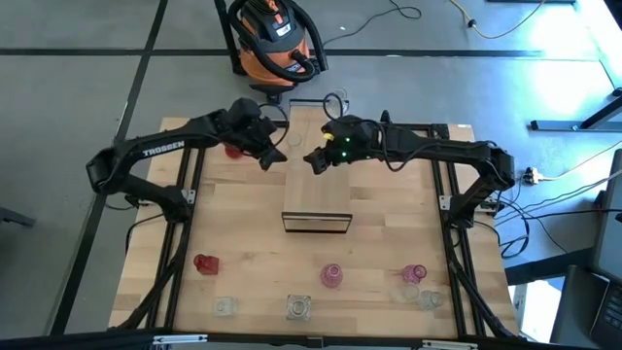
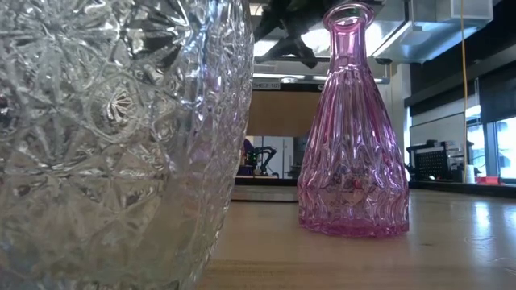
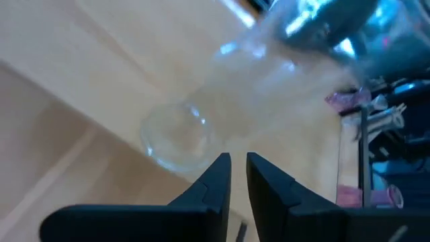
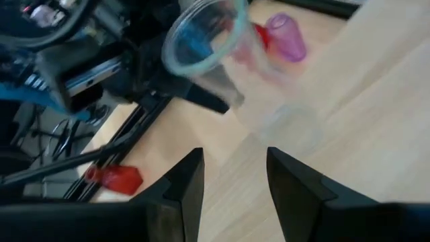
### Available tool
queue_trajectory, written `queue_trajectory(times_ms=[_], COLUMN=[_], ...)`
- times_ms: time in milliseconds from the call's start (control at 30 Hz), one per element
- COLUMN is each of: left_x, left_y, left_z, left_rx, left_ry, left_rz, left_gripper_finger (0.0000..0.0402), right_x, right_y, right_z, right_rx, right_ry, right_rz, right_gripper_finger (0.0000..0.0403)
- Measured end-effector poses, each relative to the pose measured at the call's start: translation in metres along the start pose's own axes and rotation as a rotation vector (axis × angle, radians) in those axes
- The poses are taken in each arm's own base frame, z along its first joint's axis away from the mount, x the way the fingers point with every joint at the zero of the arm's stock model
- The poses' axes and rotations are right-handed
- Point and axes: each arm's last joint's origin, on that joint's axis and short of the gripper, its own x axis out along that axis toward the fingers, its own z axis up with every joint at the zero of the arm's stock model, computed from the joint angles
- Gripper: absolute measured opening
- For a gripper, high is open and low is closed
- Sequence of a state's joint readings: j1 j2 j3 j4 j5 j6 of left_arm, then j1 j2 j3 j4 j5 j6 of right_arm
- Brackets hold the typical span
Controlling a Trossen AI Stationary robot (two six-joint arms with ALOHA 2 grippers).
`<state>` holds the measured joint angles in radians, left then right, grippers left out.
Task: Sort vases onto shelf
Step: Put the transparent vase on the shelf aligned with the other transparent vase
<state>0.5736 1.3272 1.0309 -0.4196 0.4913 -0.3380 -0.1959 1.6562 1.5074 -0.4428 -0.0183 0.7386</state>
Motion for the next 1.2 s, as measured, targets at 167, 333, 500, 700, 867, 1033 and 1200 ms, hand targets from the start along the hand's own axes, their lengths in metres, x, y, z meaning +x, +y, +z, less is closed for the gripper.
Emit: queue_trajectory(times_ms=[167,333,500,700,867,1033,1200], left_x=[0.011,0.018,0.021,0.021,0.019,0.017,0.018], left_y=[0.007,0.011,0.011,0.011,0.013,0.014,0.016], left_z=[0.005,0.01,0.015,0.021,0.024,0.027,0.028], left_rx=[0.004,0.018,0.024,0.028,0.029,0.035,0.031], left_ry=[-0.022,-0.059,-0.111,-0.165,-0.2,-0.232,-0.239], left_rz=[0.012,0.015,0.003,0.009,0.019,0.031,0.036], left_gripper_finger=[0.0041,0.0041,0.0041,0.0041,0.0041,0.0041,0.0041], right_x=[0.0,0.0,0.0,-0.001,-0.001,-0.001,0.009], right_y=[-0.001,-0.002,-0.004,-0.006,-0.007,-0.008,-0.008], right_z=[0.001,0.002,0.003,0.004,0.005,0.007,0.008], right_rx=[0.019,0.03,0.052,0.067,0.067,0.067,0.076], right_ry=[-0.034,-0.059,-0.113,-0.165,-0.203,-0.248,-0.272], right_rz=[-0.039,-0.069,-0.13,-0.186,-0.225,-0.265,-0.246], right_gripper_finger=[0.0144,0.0144,0.0144,0.0144,0.0144,0.0144,0.0144])
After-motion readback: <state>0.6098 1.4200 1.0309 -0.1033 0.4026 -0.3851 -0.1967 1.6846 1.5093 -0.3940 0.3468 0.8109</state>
